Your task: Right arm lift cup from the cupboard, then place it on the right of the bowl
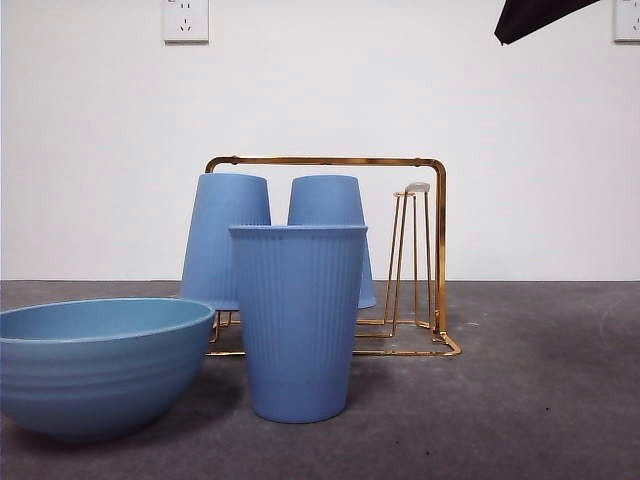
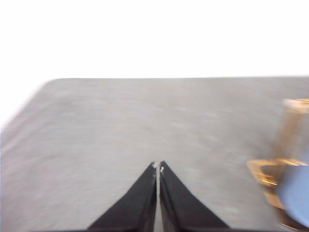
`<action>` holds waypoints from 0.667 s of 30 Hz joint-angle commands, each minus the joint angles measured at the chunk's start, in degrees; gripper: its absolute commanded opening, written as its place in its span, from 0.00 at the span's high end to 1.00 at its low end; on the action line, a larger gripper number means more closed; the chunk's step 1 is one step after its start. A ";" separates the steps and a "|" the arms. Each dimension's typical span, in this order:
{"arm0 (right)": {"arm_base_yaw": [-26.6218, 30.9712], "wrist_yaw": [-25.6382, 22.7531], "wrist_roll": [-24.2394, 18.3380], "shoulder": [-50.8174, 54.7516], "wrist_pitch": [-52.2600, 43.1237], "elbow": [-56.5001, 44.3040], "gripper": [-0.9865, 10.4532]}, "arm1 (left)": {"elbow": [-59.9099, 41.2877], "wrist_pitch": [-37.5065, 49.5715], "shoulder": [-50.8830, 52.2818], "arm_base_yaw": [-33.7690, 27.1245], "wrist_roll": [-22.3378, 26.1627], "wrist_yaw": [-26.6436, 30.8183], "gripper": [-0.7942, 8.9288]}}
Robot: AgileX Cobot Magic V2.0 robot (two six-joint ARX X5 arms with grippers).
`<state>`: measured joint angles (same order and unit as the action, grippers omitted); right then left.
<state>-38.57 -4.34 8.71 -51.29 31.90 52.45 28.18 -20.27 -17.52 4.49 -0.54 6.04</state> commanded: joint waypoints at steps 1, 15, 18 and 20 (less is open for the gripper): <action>-0.31 -0.20 -0.26 -0.28 -0.57 0.83 0.90 | -7.98 4.98 6.40 -3.23 0.72 -0.15 0.91; -0.31 -0.17 -0.26 -0.22 -0.87 0.83 0.90 | -27.47 11.45 17.14 -3.63 -7.50 -4.04 0.91; -0.31 -0.20 -0.26 -0.22 -1.05 0.83 0.90 | -27.47 10.93 17.27 -3.63 -7.52 -4.17 0.91; -0.31 -0.22 -0.26 -0.22 -1.05 0.83 0.90 | -27.47 10.91 17.27 -3.63 -7.50 -4.13 0.91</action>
<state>-38.52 -4.38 8.71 -51.20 31.40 52.45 1.85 -9.93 -0.32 0.89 -7.35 2.04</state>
